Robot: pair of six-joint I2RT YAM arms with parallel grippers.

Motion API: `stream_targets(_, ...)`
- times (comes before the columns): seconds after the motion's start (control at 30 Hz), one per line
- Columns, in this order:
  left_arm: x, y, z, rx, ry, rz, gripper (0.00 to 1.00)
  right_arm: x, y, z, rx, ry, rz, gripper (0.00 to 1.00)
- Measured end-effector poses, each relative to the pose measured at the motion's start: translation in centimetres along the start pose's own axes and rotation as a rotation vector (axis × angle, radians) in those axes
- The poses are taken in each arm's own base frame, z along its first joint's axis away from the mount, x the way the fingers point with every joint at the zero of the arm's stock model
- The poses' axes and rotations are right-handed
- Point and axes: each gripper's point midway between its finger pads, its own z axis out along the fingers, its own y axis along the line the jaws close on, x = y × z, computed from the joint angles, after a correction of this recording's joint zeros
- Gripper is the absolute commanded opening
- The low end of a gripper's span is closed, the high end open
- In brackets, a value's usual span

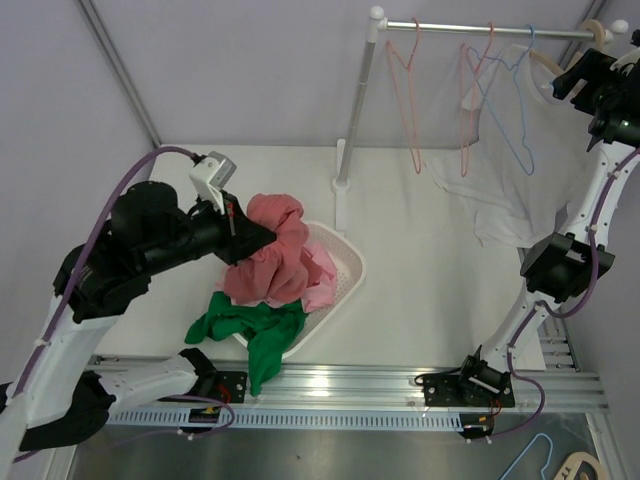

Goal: Remove the t-shirt from the hanger

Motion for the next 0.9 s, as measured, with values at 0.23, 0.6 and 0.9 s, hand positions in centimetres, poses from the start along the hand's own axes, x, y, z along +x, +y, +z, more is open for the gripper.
stream_targets(0.23, 1.3, -0.7, -0.5, 0.032, 0.028, -0.017, 0.01, -0.1, 1.0, 1.0, -0.084, -0.021, 0.009, 0.69)
stream_targets(0.6, 16.3, 12.6, 9.2, -0.275, 0.375, -0.254, 0.01, -1.5, 2.2, 1.2, -0.157, -0.074, -0.022, 0.7)
stream_targets(0.9, 22.6, 17.1, 13.5, -0.315, 0.431, -0.423, 0.17, -1.8, 3.3, 2.2, -0.173, -0.1, -0.089, 0.65)
